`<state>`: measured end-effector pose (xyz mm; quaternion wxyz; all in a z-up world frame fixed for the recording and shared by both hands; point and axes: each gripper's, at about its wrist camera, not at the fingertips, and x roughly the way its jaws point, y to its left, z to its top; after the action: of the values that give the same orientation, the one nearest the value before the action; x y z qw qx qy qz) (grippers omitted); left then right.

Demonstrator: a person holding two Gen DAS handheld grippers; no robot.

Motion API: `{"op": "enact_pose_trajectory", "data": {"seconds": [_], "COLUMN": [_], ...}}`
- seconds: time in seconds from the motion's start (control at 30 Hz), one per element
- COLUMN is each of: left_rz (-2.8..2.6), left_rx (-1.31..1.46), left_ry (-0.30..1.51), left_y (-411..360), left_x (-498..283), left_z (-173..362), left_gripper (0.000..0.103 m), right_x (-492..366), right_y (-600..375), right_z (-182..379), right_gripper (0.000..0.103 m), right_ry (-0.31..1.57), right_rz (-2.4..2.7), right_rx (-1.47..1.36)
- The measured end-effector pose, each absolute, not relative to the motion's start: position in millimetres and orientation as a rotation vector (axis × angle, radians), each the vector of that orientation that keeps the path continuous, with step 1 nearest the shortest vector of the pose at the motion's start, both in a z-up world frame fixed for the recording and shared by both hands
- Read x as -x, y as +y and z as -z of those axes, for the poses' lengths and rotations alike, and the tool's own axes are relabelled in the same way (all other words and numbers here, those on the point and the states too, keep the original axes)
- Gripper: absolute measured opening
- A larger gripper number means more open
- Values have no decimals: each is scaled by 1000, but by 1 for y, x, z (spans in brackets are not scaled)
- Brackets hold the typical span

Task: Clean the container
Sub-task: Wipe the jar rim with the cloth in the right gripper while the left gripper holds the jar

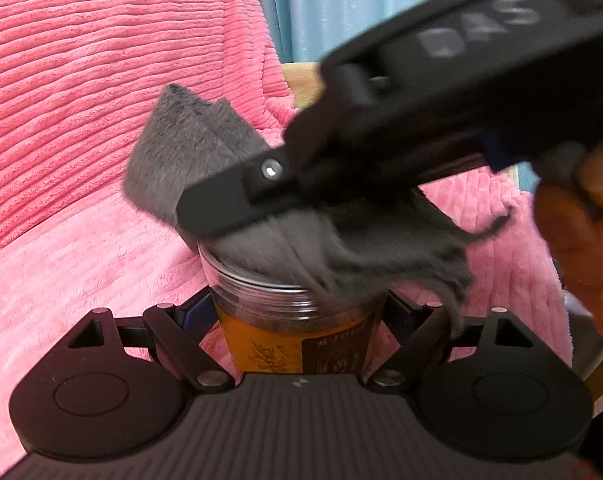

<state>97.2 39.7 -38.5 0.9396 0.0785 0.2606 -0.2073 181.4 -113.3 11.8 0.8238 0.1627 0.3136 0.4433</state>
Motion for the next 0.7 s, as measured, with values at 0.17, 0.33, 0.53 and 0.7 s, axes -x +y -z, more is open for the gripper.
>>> {"op": "enact_pose_trajectory", "data": {"seconds": [0.17,0.33,0.53,0.7], "left_rz": [429,431,432,433], "left_rx": [-155,-159,-164,-162], "left_ry": [534,535,533,534], "left_y": [43,46,48,46], "left_x": [-99,-102,-102,-100], "left_z": [38,38,38,41], "left_gripper": [84,84,84,84], "right_x": [-187,-183,-170,-169], "right_y": [-134,-156,-162,-148], "right_z": [-12,-11,-12,-11], "right_gripper": [1,1,1,1], "right_ry": [644,661,714,722], "right_rz": [-850,-857,-949,-988], "right_rx": [-370,-389,-400,-390]}}
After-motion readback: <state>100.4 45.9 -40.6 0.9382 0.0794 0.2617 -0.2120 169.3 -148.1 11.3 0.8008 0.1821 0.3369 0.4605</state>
